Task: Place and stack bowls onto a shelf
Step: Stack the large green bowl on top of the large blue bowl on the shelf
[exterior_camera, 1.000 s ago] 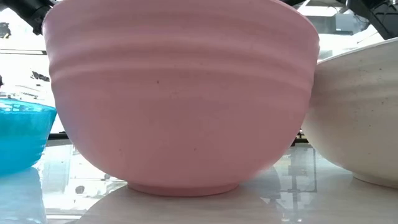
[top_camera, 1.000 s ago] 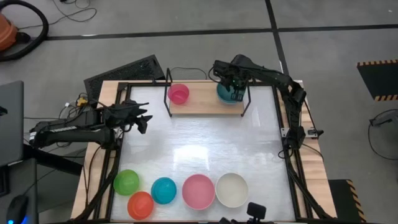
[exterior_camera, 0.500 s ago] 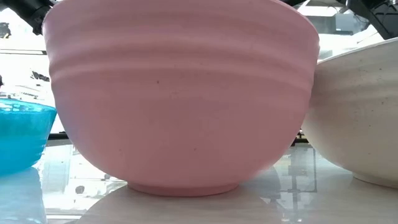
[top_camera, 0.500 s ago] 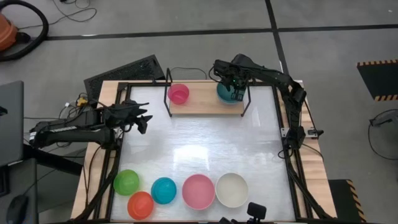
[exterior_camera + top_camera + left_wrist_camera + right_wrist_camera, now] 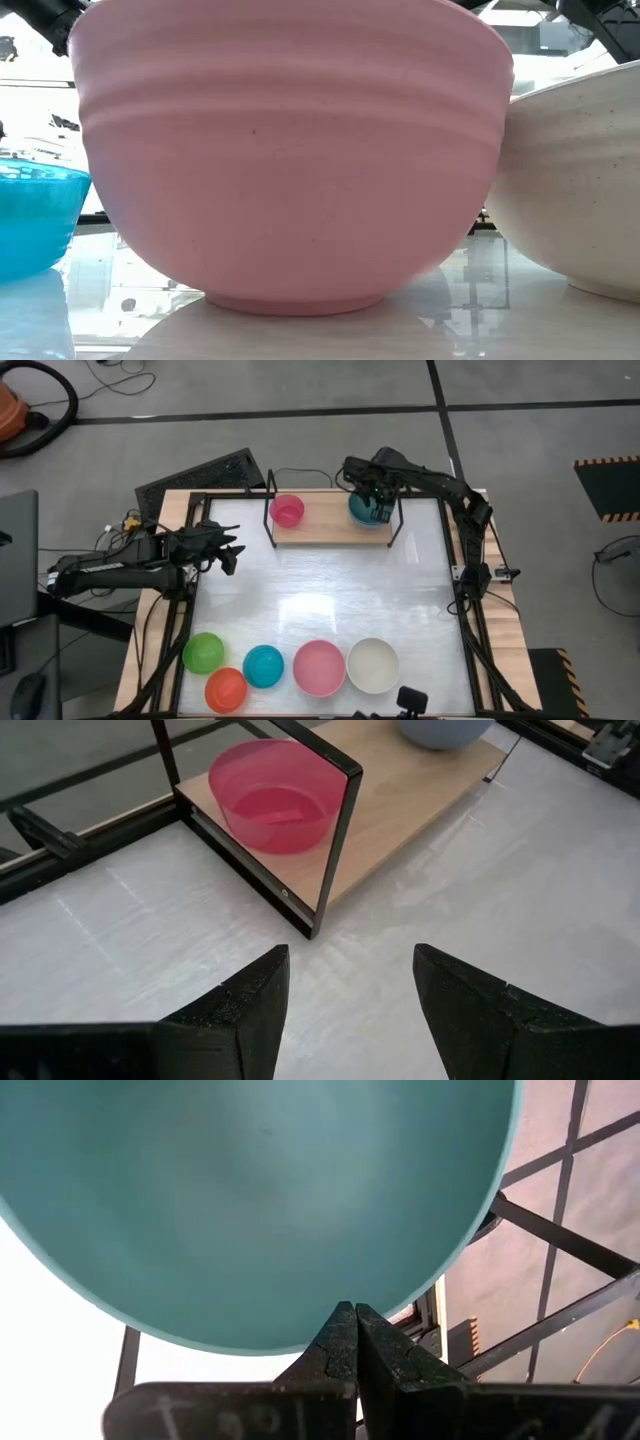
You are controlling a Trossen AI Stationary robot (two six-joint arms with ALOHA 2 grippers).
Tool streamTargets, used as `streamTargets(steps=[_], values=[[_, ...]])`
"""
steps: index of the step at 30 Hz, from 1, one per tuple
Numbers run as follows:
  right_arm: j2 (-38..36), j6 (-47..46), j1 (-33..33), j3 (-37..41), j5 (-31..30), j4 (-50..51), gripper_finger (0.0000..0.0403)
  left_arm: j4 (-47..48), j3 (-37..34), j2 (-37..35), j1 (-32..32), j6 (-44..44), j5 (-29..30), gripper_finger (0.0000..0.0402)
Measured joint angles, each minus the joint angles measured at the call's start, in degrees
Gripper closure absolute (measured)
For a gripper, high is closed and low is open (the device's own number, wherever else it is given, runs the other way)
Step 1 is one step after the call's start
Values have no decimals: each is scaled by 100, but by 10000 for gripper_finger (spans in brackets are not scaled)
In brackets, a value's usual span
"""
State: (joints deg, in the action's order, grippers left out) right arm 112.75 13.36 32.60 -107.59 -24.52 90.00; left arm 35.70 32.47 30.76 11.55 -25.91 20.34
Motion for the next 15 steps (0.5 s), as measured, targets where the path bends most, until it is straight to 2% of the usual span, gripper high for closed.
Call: streamTargets(steps=[15], values=[[0,225,-102,0,-110,1,386,0,0,0,0,17,0,203]])
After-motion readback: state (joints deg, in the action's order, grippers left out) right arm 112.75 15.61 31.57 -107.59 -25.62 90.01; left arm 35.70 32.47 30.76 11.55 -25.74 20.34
